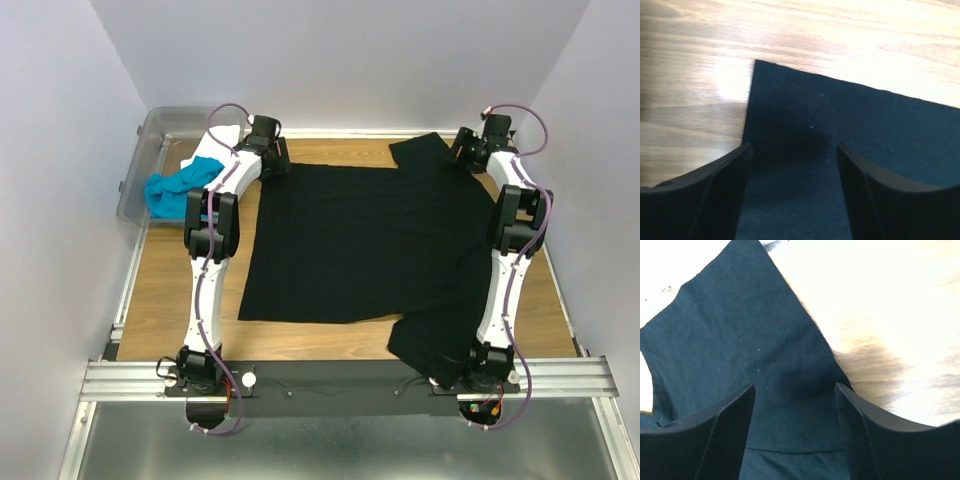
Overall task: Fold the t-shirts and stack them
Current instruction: Flatten the tshirt out
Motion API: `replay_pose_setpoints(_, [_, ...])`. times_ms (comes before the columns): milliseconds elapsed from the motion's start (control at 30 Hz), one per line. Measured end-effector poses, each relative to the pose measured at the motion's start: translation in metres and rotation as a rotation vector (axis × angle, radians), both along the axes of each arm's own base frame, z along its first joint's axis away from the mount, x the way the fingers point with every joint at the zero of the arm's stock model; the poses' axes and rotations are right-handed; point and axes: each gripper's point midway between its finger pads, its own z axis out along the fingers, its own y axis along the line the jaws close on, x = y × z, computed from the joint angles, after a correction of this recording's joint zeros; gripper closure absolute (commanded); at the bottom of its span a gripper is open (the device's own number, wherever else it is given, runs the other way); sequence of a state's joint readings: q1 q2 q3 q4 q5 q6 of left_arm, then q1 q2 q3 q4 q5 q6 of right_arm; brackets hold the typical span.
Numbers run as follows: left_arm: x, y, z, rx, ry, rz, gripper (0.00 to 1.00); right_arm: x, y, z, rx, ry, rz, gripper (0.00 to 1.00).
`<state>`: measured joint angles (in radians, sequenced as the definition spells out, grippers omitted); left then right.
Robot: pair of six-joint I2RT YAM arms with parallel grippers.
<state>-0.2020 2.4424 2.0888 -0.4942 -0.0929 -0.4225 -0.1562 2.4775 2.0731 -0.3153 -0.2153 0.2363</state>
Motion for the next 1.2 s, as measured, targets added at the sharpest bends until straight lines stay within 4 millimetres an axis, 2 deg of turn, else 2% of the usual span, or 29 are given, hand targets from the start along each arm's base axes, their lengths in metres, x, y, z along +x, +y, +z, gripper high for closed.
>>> replay_pose_setpoints(100, [-0.002, 0.003, 0.009, -0.003, -0.011, 0.003, 0.18, -0.009, 0.001, 0.003, -0.001, 0.012, 0.0, 0.27])
replay_pose_setpoints(167, [-0.005, 0.003, 0.017, -0.007, -0.02, 0.002, 0.18, -0.028, 0.001, 0.009, -0.007, 0.045, -0.013, 0.28])
replay_pose_setpoints(233, [-0.013, 0.003, 0.032, -0.011, -0.037, -0.003, 0.18, -0.042, 0.0, 0.018, -0.014, 0.053, -0.035, 0.28])
replay_pose_setpoints(367, [-0.043, -0.002, 0.058, -0.014, -0.049, -0.023, 0.18, -0.101, 0.006, 0.045, 0.01, 0.098, -0.094, 0.28])
replay_pose_setpoints(500, [-0.085, -0.01, 0.071, -0.013, -0.037, -0.057, 0.18, -0.161, 0.008, 0.049, 0.009, 0.158, -0.161, 0.28])
replay_pose_setpoints(567, [-0.106, -0.013, 0.068, -0.013, -0.021, -0.075, 0.18, -0.187, 0.003, 0.043, -0.013, 0.203, -0.208, 0.28])
replay_pose_setpoints(600, [-0.118, -0.014, 0.062, -0.009, 0.002, -0.084, 0.18, -0.192, 0.002, 0.041, -0.015, 0.216, -0.217, 0.28])
replay_pose_setpoints(667, [-0.131, -0.016, 0.052, -0.007, 0.023, -0.097, 0.18, -0.212, -0.002, 0.029, -0.019, 0.267, -0.254, 0.28])
replay_pose_setpoints(767, [-0.172, -0.012, 0.015, 0.004, 0.125, -0.117, 0.18, -0.231, -0.011, 0.014, -0.015, 0.328, -0.303, 0.28])
replay_pose_setpoints(833, [-0.191, -0.008, -0.001, 0.01, 0.173, -0.119, 0.19, -0.243, -0.018, 0.004, -0.01, 0.365, -0.341, 0.28])
replay_pose_setpoints(900, [-0.209, -0.004, -0.013, 0.014, 0.212, -0.121, 0.19, -0.248, -0.025, 0.0, -0.009, 0.381, -0.373, 0.28])
replay_pose_setpoints(1067, [-0.231, -0.001, -0.007, -0.004, 0.199, -0.122, 0.19, -0.253, -0.036, -0.008, -0.009, 0.401, -0.416, 0.27])
replay_pose_setpoints(1200, [-0.243, 0.002, -0.014, -0.008, 0.205, -0.121, 0.19, -0.25, -0.044, -0.022, -0.016, 0.425, -0.43, 0.27])
